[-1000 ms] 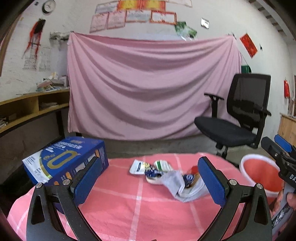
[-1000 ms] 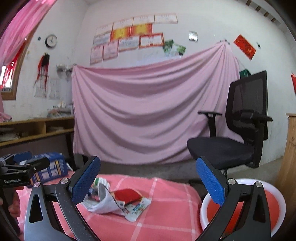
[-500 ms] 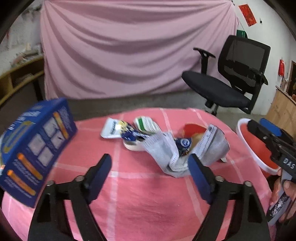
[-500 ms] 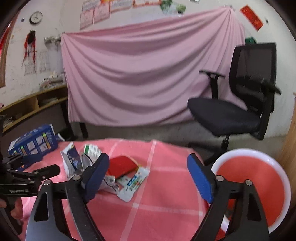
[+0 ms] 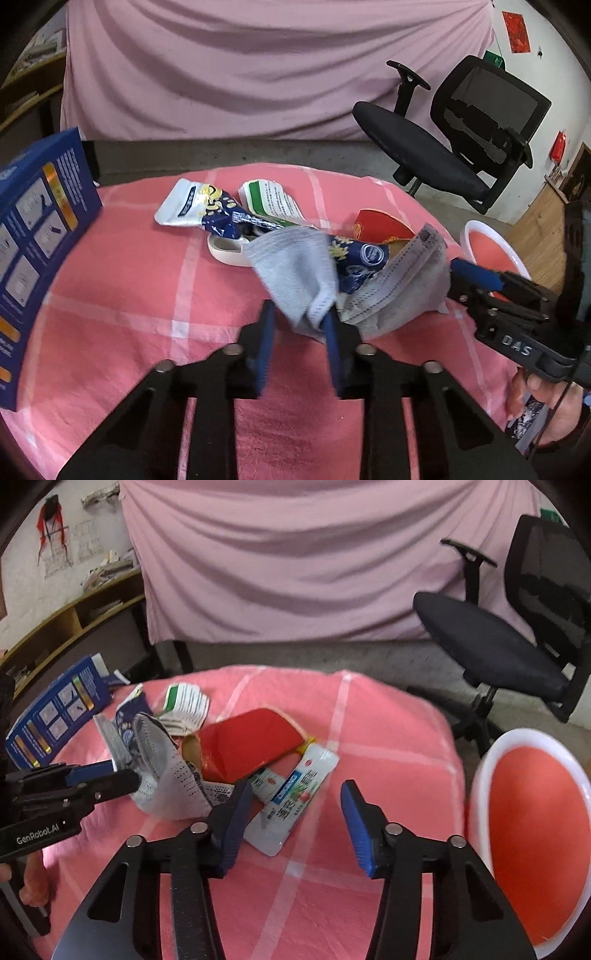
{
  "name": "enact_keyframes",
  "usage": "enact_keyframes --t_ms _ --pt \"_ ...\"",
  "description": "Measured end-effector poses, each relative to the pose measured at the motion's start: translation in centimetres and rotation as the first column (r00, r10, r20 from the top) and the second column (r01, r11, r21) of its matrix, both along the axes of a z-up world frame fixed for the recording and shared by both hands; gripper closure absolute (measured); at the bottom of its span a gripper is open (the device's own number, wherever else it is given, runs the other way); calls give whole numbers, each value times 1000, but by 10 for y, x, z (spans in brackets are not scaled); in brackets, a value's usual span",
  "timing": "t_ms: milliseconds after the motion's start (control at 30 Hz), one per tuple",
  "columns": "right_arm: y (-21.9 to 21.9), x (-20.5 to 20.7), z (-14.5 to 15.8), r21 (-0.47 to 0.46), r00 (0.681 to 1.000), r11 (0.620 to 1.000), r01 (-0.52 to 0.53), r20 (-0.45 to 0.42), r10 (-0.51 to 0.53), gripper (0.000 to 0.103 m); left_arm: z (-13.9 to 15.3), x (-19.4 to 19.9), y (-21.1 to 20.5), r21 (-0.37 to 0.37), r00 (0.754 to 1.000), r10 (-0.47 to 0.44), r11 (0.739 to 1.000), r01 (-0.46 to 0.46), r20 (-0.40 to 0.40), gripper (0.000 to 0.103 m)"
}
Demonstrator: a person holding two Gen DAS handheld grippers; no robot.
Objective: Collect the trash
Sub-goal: 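Grasp the grey face mask with the left gripper while the right grasps a white tube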
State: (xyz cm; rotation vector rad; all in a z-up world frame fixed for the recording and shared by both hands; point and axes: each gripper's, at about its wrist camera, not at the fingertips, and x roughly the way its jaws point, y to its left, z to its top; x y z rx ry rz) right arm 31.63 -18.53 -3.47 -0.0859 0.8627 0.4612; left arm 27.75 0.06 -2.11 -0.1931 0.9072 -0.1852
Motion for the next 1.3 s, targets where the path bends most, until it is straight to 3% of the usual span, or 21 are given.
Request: enact_keyframes --t_ms 100,333,567,800,1300 --pt "-1 8 -7 17 998 1000 -2 -62 3 66 3 -2 0 5 1000 -8 1000 8 10 91" --pt "1 8 -7 2 997 1000 -6 -78 6 70 6 -8 0 14 1000 -1 1000 0 22 95" --pt "-3 8 -6 30 997 999 -10 -79 12 94 10 -23 3 23 999 12 1000 -13 49 97" --pt "3 -2 1 11 999 999 -37 -25 37 97 15 -40 6 27 997 25 999 -27 71 98" --pt "-19 -31 16 118 998 991 -58 40 54 98 27 -76 -17 89 991 -12 996 0 135 98"
